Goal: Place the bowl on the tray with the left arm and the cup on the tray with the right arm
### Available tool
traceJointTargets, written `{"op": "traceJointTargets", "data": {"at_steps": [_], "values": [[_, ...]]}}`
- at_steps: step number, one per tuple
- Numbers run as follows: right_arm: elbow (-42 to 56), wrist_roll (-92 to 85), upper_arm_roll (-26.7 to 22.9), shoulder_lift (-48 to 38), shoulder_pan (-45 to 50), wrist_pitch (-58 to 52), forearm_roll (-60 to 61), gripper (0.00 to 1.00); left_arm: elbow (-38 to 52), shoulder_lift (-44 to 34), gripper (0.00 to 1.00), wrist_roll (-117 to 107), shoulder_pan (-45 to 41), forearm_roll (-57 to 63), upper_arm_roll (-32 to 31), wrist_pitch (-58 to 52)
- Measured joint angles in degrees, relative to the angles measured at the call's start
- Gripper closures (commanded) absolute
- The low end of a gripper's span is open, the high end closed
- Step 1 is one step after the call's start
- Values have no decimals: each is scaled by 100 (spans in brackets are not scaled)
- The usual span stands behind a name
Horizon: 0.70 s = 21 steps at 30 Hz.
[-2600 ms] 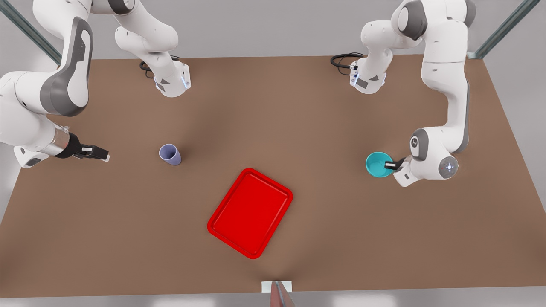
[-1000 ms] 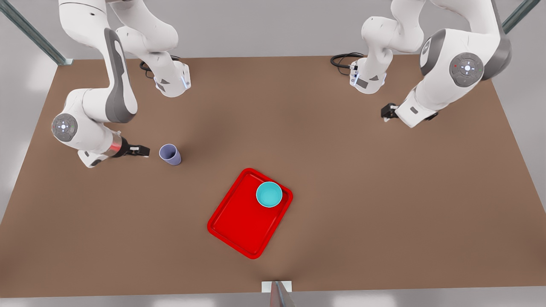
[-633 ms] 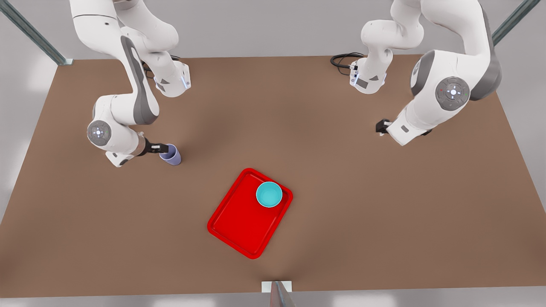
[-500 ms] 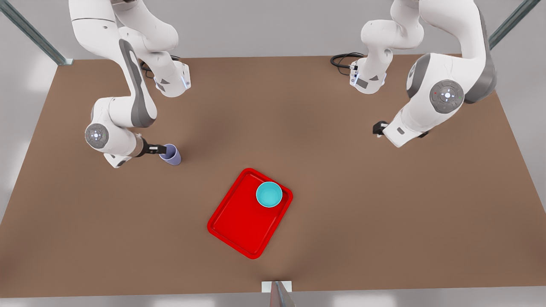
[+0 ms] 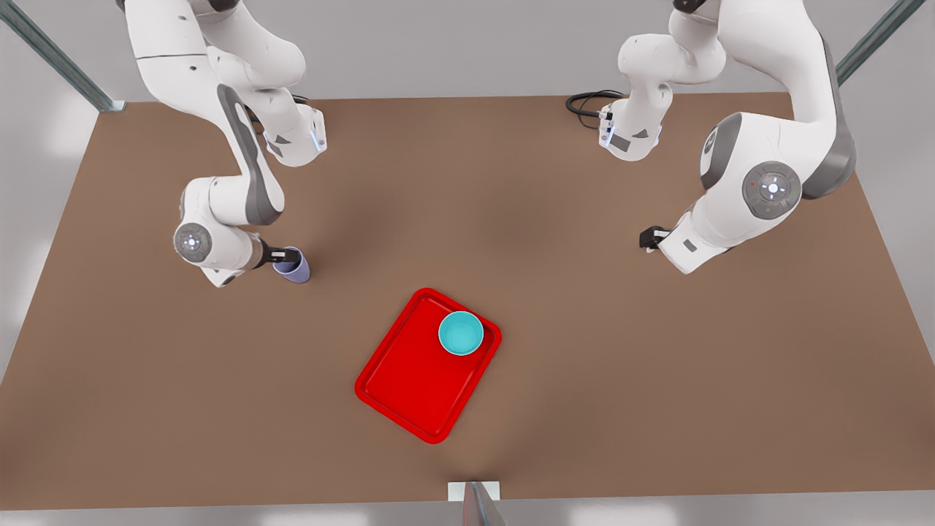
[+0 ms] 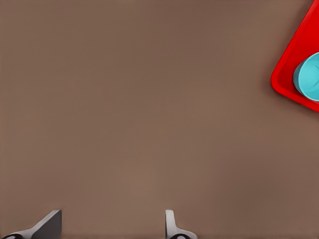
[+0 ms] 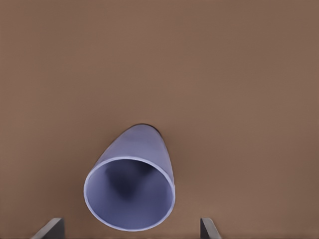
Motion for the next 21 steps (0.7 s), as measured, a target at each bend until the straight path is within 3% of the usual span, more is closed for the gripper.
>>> {"op": "traceJointTargets", "data": {"at_steps": [12,13,14,15,16,21], "values": [[-442,-25,-44,261,-140,655,-44,1,-4,0,0,62,17,0,0,0],[-481,-29,-44,264,-124,688,-44,9,-4,0,0,62,18,0,0,0],[-522,-25,-44,300,-128,725,-44,50,-4,7,0,65,21,0,0,0],[-519,-38,-44,340,-135,713,-43,74,-4,6,0,62,24,0,0,0],[-511,-31,-44,343,-126,712,-35,79,-4,4,0,62,19,0,0,0],[-475,-38,-44,362,-128,712,-35,79,-4,0,0,67,29,0,0,-3]]}}
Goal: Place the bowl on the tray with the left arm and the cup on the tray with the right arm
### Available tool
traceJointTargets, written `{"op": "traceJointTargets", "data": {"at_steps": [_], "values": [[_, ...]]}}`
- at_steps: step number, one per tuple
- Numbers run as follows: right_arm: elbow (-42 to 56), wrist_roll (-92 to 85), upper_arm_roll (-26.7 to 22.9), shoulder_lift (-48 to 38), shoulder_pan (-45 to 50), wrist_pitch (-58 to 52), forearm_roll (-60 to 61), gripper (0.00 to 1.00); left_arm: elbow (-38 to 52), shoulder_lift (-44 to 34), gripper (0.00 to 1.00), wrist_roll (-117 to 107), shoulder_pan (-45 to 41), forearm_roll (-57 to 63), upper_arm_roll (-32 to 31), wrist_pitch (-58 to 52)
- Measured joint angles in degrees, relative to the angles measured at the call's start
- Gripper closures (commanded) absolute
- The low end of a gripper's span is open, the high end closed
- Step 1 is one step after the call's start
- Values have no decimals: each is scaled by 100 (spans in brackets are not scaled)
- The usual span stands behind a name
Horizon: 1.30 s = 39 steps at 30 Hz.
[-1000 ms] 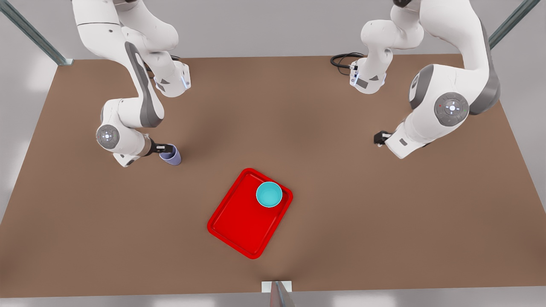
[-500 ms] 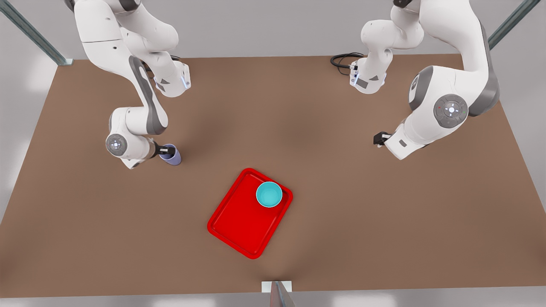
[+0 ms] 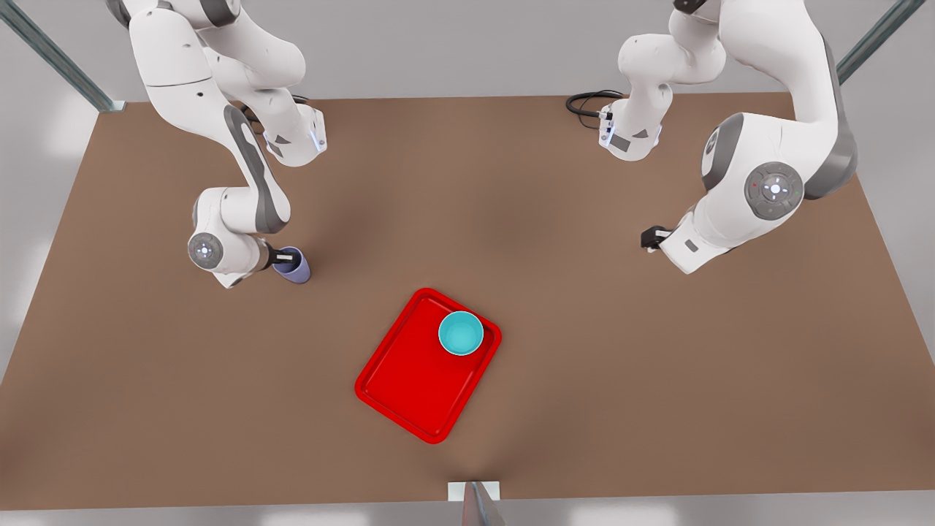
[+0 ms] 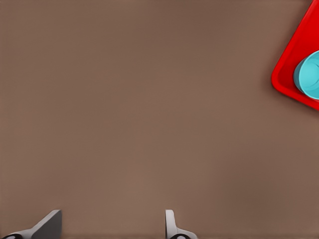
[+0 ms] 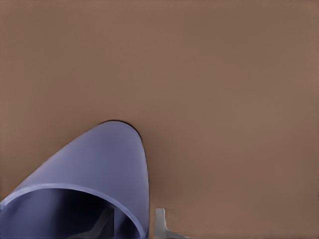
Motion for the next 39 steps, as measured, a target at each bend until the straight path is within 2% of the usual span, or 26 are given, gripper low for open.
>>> {"op": "traceJointTargets", "data": {"at_steps": [11,14,15,17,19,21,23,25,27,29,33,39], "values": [[32,-60,0,-45,0,14,45,79,0,0,0,-1,-2,0,0,0],[347,-75,0,-37,0,-84,60,79,0,0,0,12,-2,0,0,-5],[655,-78,5,27,5,-97,61,79,0,-16,0,13,1,0,0,-5],[2282,14,38,711,76,-1075,80,79,-3,-18,0,4,4,0,0,-13],[3733,377,65,1388,335,-1558,89,79,0,-18,0,4,2,1,0,-14],[4778,895,272,1976,491,-1772,316,79,-26,-17,0,-5,5,4,9,-22],[5922,1679,826,2733,487,-1989,334,79,8,-94,0,-17,-8,6,0,-150],[6658,2250,1272,3348,535,-1880,322,79,-7,-81,0,-16,-1,7,0,-163],[7359,2461,1297,3882,929,-1700,313,79,8,-152,0,1,8,5,93,-256],[7701,2464,1292,4156,940,-1402,314,79,8,-176,0,13,8,3,105,-269],[7718,2110,1318,4425,1053,-942,327,79,8,-150,0,4,7,1,105,-260],[7700,1022,1484,4651,1037,-1172,338,79,9,-149,0,4,4,-14,105,-260]]}}
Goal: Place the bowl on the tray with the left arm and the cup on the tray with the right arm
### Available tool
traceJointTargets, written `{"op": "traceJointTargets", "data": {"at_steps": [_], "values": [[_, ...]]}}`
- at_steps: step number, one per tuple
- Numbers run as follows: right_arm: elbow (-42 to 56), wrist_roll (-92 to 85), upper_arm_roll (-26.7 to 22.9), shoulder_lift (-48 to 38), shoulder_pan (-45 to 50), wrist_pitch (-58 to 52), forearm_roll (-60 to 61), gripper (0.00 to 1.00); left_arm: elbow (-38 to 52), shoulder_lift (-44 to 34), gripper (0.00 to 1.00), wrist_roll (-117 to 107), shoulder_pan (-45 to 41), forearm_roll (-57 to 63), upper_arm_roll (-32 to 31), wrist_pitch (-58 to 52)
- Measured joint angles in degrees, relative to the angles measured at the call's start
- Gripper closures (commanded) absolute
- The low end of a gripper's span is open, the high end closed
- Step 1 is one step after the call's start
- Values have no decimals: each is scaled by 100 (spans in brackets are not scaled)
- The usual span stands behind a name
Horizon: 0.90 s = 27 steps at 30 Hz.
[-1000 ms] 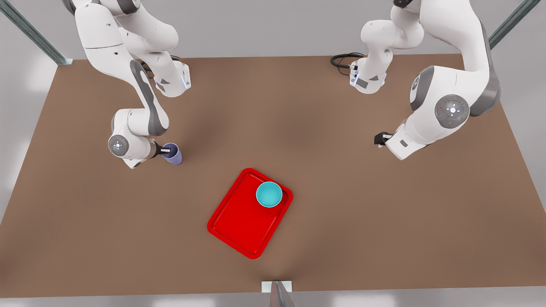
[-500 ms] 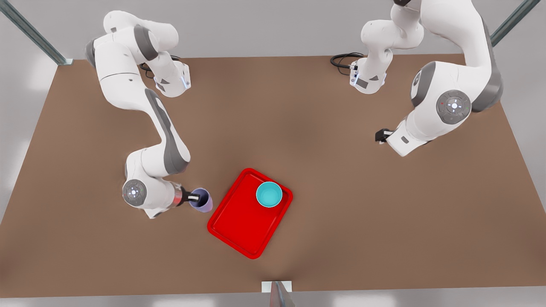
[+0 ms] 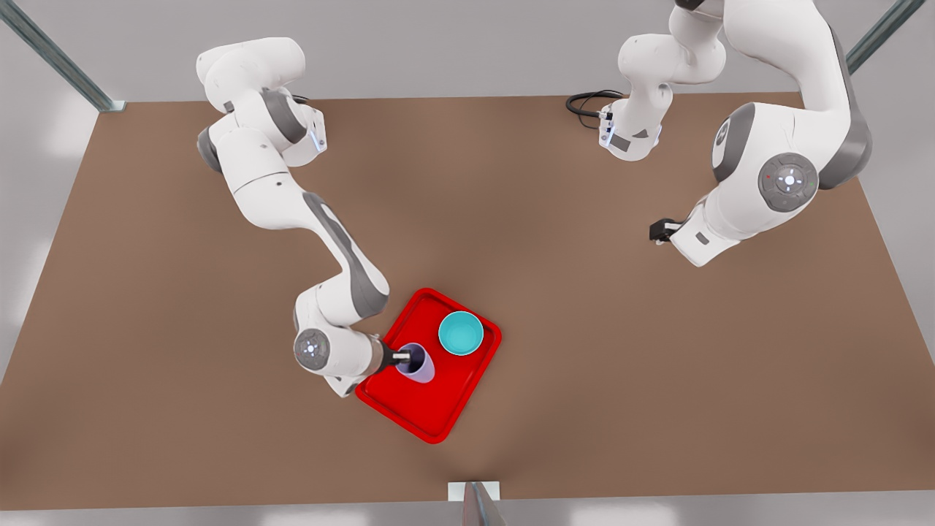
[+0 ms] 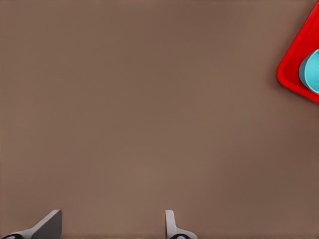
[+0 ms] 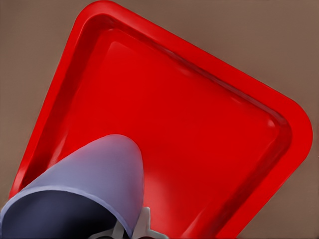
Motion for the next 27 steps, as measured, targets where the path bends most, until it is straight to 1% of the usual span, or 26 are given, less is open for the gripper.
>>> {"op": "traceJointTargets", "data": {"at_steps": [5,7,8,9,10,12,20,22,23,25,26,27], "values": [[-9,-421,-63,-1,-122,-481,-37,79,9,0,0,0,3,-20,0,1],[-31,-473,-71,2,-119,-488,-56,79,9,0,0,0,2,-26,0,9],[-72,-465,-71,3,-110,-483,-65,61,9,0,0,0,0,-29,0,9],[-129,-412,-70,-1,-88,-437,-95,29,8,0,0,0,3,-31,0,9],[-157,-395,-70,-1,-80,-437,-101,4,4,6,0,0,3,-33,0,9],[-159,-388,-69,-1,-70,-437,-102,0,9,8,0,0,2,-36,0,9],[-159,-176,-52,-72,-44,-467,-109,0,9,22,0,9,-2,-34,8,26],[-269,238,-34,-189,8,-505,-127,0,9,25,0,9,6,-32,1,33],[-736,615,-41,-546,3,-542,-127,0,9,26,0,9,-1,-32,8,35],[-853,1402,-73,-1143,-92,-1592,-127,0,0,43,0,14,3,-32,17,44],[-853,1603,-118,-1379,-186,-1860,-127,0,0,52,0,30,5,-31,18,52],[-845,1626,-178,-1665,-475,-1934,-135,0,0,52,0,35,2,-32,17,53]]}}
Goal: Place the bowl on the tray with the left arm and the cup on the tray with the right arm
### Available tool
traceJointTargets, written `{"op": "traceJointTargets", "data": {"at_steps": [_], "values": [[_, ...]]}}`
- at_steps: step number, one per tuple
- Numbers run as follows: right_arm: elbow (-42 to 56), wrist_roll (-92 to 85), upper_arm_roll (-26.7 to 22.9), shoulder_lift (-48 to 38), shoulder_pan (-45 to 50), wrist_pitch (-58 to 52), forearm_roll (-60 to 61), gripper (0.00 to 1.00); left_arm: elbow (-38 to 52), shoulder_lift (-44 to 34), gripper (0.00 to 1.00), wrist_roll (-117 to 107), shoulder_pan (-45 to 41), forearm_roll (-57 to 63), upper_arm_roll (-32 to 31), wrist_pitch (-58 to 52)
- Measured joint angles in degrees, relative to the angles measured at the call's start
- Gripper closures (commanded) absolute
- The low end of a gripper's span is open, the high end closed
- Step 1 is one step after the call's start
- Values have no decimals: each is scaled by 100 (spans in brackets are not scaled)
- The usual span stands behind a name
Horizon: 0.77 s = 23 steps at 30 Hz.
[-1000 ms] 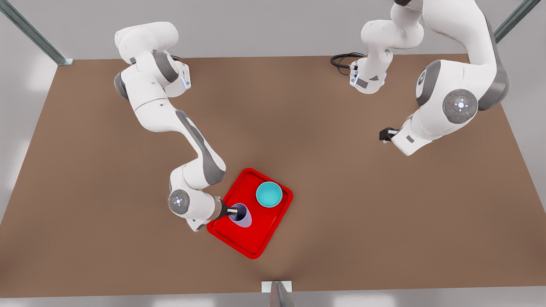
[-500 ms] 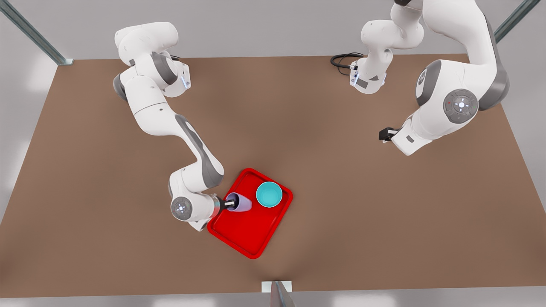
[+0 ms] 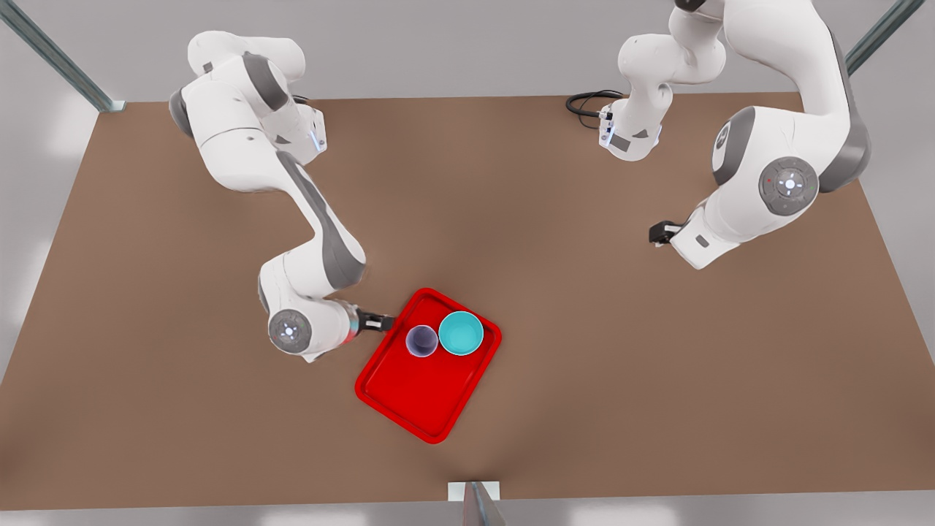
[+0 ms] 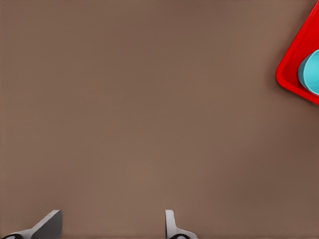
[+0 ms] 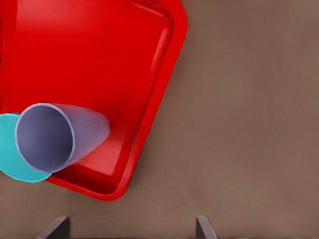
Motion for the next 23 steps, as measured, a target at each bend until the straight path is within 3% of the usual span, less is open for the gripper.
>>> {"op": "traceJointTargets", "data": {"at_steps": [3,4,6,11,23], "values": [[-5,-618,-495,-945,-263,-478,-748,0,0,18,0,0,0,-3,2,0],[-44,-1151,-871,-1295,-219,-783,-850,0,0,18,0,0,2,-2,1,0],[-202,-1835,-1063,-1890,-421,-1195,-880,0,5,9,0,0,-1,-1,0,-3],[-1924,-2446,-1254,-3261,-680,-612,-871,0,9,9,0,0,1,-3,0,-9],[-2093,-2446,-1123,-3225,-742,-278,-854,0,26,167,0,457,1,-70,9,-69]]}}
